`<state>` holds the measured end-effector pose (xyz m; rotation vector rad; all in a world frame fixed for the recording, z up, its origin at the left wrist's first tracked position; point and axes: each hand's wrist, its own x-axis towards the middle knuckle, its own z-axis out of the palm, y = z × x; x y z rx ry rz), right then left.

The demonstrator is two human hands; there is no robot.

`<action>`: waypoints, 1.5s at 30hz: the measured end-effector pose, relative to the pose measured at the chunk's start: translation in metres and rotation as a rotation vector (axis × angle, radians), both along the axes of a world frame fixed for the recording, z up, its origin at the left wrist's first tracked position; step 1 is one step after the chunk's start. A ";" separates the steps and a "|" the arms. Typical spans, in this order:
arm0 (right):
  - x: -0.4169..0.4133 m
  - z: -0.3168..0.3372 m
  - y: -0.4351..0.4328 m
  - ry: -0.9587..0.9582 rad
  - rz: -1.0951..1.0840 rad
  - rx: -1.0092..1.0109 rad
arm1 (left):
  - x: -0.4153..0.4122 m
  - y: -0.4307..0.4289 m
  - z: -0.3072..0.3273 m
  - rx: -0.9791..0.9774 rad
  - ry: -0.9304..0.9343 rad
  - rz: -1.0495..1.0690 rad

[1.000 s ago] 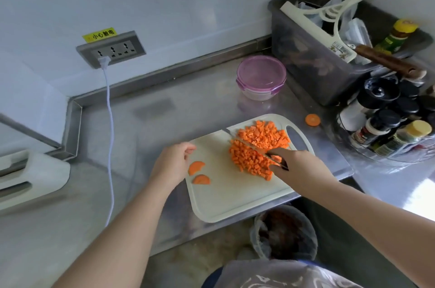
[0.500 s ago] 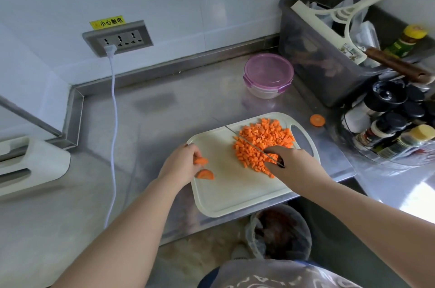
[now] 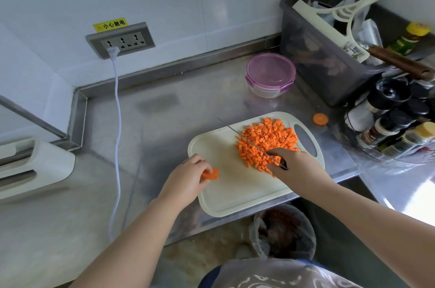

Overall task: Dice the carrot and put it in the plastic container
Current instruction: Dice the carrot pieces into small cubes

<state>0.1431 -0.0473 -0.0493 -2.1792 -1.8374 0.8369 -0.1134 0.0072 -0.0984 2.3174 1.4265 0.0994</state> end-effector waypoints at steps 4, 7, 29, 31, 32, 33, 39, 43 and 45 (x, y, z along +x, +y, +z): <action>-0.001 0.000 -0.002 0.008 -0.001 0.000 | 0.002 0.006 0.003 -0.001 0.054 -0.052; 0.000 -0.001 -0.005 0.016 0.002 0.004 | 0.012 0.002 0.006 0.012 0.076 -0.122; 0.011 0.004 -0.006 0.042 -0.020 -0.001 | 0.044 -0.008 0.014 0.056 0.235 -0.230; 0.010 0.004 -0.005 0.035 -0.016 -0.004 | 0.044 -0.008 0.015 0.078 0.243 -0.247; 0.010 0.004 -0.005 0.034 -0.014 -0.005 | 0.044 -0.009 0.015 0.086 0.246 -0.253; 0.010 0.004 -0.004 0.035 -0.013 -0.006 | 0.044 -0.009 0.015 0.095 0.250 -0.259; 0.010 0.003 -0.003 0.053 -0.022 -0.017 | 0.043 -0.010 0.013 0.093 0.247 -0.231; 0.011 0.002 -0.002 0.051 -0.023 -0.018 | 0.043 -0.007 0.014 0.060 0.269 -0.241; 0.010 0.002 -0.001 0.055 -0.027 -0.019 | 0.044 -0.006 0.015 0.058 0.281 -0.251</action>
